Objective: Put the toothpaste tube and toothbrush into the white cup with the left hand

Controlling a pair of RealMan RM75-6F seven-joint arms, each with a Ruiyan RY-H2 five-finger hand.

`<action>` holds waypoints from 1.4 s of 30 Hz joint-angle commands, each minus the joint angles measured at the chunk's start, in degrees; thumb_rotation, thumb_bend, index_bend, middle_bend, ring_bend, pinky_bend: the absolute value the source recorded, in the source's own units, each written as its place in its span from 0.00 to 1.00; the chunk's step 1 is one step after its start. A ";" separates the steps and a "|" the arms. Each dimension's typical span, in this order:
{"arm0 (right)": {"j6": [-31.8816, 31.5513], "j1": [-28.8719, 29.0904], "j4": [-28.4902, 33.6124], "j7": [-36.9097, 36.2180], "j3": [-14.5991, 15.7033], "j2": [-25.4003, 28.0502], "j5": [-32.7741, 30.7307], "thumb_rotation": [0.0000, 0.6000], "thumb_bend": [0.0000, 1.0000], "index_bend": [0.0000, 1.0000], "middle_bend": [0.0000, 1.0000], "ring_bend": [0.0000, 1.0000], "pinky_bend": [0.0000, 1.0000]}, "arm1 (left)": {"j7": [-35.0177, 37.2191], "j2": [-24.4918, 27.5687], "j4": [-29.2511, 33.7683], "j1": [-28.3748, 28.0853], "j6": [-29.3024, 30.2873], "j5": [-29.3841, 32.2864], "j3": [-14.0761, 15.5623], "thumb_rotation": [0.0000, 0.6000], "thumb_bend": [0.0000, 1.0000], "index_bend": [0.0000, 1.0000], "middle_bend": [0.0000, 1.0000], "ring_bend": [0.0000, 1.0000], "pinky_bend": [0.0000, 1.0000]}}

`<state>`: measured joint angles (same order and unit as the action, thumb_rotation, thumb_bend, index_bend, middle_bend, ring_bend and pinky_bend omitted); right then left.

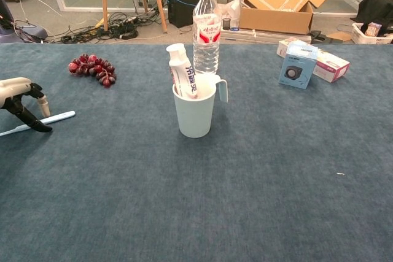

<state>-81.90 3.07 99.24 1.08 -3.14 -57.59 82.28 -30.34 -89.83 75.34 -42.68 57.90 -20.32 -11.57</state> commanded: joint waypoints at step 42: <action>-0.16 -0.10 0.07 -0.43 -0.08 0.22 -0.11 1.00 0.00 0.09 0.07 0.00 0.42 | -4.98 -2.81 -0.90 1.99 2.81 -6.04 0.48 1.00 0.34 0.43 0.00 0.00 0.00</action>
<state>-82.06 2.97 99.31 0.66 -3.22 -57.37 82.18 -35.25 -92.58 74.49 -40.74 60.67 -26.31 -11.14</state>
